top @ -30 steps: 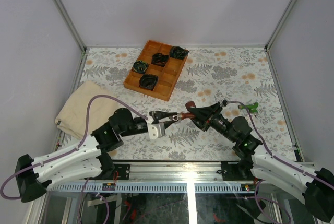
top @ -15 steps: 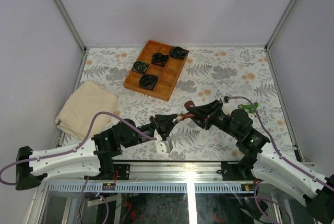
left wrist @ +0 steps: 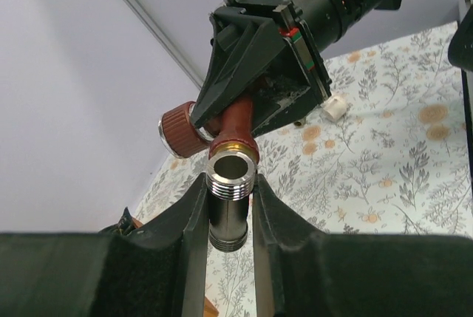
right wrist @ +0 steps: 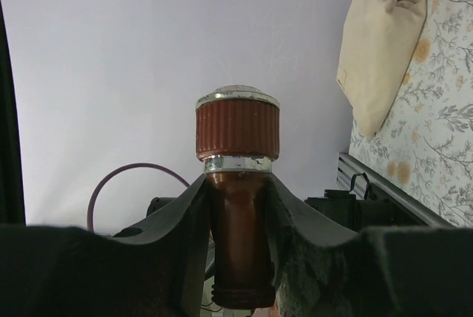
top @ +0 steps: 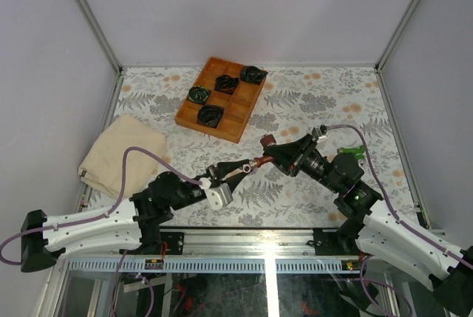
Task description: Install the water faucets
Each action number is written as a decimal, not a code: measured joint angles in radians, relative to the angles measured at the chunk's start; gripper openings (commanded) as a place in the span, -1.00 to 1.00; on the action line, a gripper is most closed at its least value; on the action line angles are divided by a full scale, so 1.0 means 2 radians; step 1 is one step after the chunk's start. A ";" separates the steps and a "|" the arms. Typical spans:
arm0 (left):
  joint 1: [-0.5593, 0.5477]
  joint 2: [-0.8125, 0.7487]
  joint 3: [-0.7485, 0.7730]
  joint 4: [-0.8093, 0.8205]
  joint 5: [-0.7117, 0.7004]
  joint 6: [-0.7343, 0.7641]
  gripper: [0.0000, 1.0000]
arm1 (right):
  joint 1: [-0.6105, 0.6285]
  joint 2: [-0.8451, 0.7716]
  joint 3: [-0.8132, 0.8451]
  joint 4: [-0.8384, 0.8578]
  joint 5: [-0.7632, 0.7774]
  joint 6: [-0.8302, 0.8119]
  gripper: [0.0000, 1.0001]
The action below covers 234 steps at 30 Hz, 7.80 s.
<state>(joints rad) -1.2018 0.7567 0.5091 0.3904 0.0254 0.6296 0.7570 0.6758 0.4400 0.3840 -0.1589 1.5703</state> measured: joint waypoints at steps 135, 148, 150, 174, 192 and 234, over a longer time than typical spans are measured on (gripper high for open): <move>0.173 -0.104 0.076 -0.165 0.154 -0.312 -1.00 | -0.010 -0.134 0.014 -0.031 -0.121 -0.800 0.99; 0.173 -0.046 0.118 -0.208 0.225 -0.322 -1.00 | -0.010 0.014 0.058 0.086 -0.273 -0.796 0.61; 0.173 -0.043 0.118 -0.209 0.227 -0.320 -1.00 | -0.010 0.029 0.059 0.102 -0.281 -0.760 0.25; 0.172 -0.091 0.052 -0.199 0.240 -0.165 -1.00 | -0.007 0.059 0.054 -0.012 -0.158 -0.145 0.52; 0.176 -0.108 0.048 -0.192 0.157 -0.279 -1.00 | -0.008 -0.126 0.044 -0.095 -0.023 -0.646 0.80; 0.281 0.070 0.204 -0.274 0.389 -0.523 -1.00 | -0.009 -0.011 0.050 -0.022 -0.248 -1.014 -0.48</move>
<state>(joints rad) -0.6395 0.8967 0.9169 -0.1581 0.8028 -0.4168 0.7395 0.6537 0.5392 0.3397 -0.6556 -0.4568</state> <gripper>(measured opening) 0.226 0.340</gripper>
